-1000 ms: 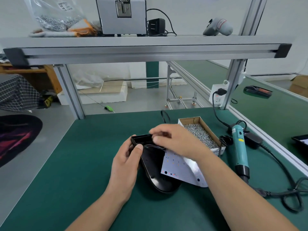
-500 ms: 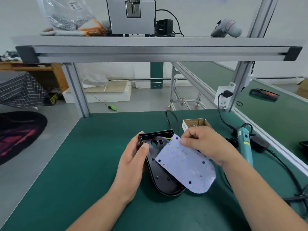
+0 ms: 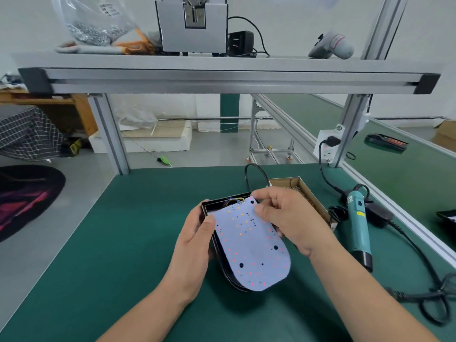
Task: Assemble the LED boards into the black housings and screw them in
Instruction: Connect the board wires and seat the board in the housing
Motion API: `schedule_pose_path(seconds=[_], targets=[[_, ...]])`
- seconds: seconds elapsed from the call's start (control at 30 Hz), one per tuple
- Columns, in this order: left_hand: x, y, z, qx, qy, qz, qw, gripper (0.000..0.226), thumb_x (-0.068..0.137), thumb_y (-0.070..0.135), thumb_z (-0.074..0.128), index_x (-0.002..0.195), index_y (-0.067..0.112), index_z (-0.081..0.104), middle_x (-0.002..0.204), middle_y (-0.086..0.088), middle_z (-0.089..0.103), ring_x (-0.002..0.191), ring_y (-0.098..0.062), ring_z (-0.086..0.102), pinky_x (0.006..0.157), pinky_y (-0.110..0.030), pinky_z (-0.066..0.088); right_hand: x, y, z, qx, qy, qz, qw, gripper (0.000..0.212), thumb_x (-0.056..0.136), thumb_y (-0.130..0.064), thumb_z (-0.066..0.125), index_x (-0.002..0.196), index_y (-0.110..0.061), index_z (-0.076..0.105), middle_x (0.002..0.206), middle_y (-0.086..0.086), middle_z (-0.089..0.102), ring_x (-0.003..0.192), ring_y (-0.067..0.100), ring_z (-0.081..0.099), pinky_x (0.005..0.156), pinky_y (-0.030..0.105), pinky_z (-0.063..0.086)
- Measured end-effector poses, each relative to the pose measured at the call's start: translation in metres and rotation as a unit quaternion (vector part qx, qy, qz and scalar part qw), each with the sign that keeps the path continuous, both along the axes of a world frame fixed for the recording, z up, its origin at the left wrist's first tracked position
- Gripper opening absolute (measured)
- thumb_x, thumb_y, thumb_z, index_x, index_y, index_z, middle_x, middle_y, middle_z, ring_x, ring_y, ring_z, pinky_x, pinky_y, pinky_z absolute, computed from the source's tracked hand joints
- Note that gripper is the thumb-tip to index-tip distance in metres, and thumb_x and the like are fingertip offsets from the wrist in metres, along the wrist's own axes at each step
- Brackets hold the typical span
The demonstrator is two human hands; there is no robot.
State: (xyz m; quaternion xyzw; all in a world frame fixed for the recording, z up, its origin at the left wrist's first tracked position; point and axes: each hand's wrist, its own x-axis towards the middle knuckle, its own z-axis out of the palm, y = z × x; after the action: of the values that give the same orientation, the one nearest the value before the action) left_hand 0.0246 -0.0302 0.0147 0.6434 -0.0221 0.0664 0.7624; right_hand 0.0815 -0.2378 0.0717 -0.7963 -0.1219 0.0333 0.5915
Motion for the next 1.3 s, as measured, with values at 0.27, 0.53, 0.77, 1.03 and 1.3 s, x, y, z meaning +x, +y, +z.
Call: schedule_pose_path(seconds=[0.27,0.53,0.77,1.03,1.3], targets=[[0.001,0.002,0.001,0.003,0.014,-0.007,1.000,0.035,0.114,0.020,0.043,0.138,0.029,0.067,0.141,0.002,0.070,0.137,-0.024,0.061,0.120,-0.059,0.040,0.000,0.005,-0.004,-0.104,-0.119,-0.025,0.987,0.034,0.102,-0.011,0.064,0.131,-0.029,0.067,0.084,-0.013,0.063,0.077,0.005,0.059,0.071,0.022,0.046],[0.001,0.004,0.003,0.009,-0.002,0.006,1.000,0.035,0.107,0.019,0.047,0.132,0.030,0.069,0.136,0.003,0.072,0.130,-0.020,0.066,0.115,-0.052,0.046,-0.004,0.014,-0.011,-0.095,-0.145,-0.033,0.984,0.031,0.101,-0.011,0.064,0.120,-0.036,0.064,0.085,-0.010,0.062,0.069,0.006,0.056,0.069,0.021,0.048],[0.001,0.003,0.004,0.016,-0.021,0.023,0.999,0.036,0.103,0.016,0.048,0.128,0.028,0.071,0.130,0.001,0.074,0.125,-0.021,0.068,0.104,-0.045,0.051,-0.008,0.014,-0.008,-0.170,-0.184,-0.017,0.968,0.024,0.098,-0.014,0.065,0.113,-0.033,0.061,0.086,-0.006,0.061,0.081,0.013,0.056,0.076,0.038,0.053],[-0.003,0.002,0.005,0.021,-0.023,0.040,0.999,0.036,0.097,0.016,0.054,0.129,0.027,0.066,0.127,0.004,0.075,0.121,-0.018,0.069,0.100,-0.039,0.052,-0.009,0.010,-0.007,-0.215,-0.223,-0.007,0.951,0.035,0.089,-0.018,0.077,0.116,-0.036,0.063,0.120,-0.022,0.041,0.122,0.003,0.043,0.100,0.014,0.036],[-0.004,0.002,0.006,0.023,-0.038,0.042,0.998,0.036,0.095,0.025,0.065,0.131,0.030,0.064,0.127,0.005,0.075,0.122,-0.017,0.069,0.105,-0.042,0.052,-0.005,0.010,-0.007,-0.100,-0.110,-0.004,0.989,0.022,0.094,-0.031,0.075,0.102,-0.044,0.058,0.088,-0.009,0.069,0.073,0.006,0.062,0.072,0.026,0.050]])
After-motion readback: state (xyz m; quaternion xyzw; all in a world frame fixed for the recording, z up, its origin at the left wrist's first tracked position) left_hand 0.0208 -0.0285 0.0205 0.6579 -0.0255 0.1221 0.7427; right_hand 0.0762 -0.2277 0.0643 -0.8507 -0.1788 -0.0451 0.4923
